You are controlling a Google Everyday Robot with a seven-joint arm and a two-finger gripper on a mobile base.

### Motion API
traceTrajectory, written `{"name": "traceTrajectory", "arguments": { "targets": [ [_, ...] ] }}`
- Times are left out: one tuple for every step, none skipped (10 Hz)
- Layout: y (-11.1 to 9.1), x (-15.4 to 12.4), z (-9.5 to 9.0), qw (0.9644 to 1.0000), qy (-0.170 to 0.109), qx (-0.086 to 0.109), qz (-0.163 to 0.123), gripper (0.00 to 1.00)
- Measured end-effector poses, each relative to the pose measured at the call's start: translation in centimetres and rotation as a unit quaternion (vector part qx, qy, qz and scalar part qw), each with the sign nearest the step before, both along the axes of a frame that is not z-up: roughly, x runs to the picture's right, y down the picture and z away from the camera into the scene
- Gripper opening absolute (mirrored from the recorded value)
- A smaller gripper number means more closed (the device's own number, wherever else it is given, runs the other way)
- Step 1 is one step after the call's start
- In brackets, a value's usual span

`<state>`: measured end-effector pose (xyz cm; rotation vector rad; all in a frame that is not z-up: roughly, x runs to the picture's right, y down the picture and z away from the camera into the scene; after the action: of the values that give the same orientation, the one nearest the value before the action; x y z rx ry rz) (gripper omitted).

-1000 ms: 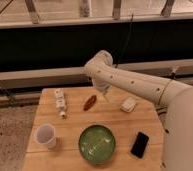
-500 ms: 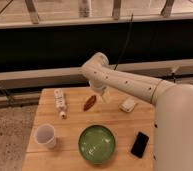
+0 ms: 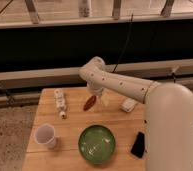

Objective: Place the pepper on the white sponge

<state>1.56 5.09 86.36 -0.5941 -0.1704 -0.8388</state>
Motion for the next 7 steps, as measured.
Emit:
{"name": "traceTrajectory", "arguments": {
  "targets": [
    [0.3, 0.0, 0.4, 1.0, -0.002, -0.004, -0.002, 0.8],
    [0.6, 0.0, 0.8, 0.9999, -0.005, -0.007, -0.007, 0.8],
    [1.2, -0.3, 1.5, 0.9998, -0.009, -0.013, -0.015, 0.8],
    [1.3, -0.9, 2.0, 0.9994, -0.017, -0.015, -0.025, 0.8],
    [1.3, -1.0, 2.2, 0.9993, -0.019, -0.017, -0.027, 0.8],
    [1.3, -0.9, 2.6, 0.9992, -0.02, -0.02, -0.03, 0.8],
    [1.4, -1.2, 2.9, 0.999, -0.021, -0.023, -0.032, 0.8]
  ]
}}
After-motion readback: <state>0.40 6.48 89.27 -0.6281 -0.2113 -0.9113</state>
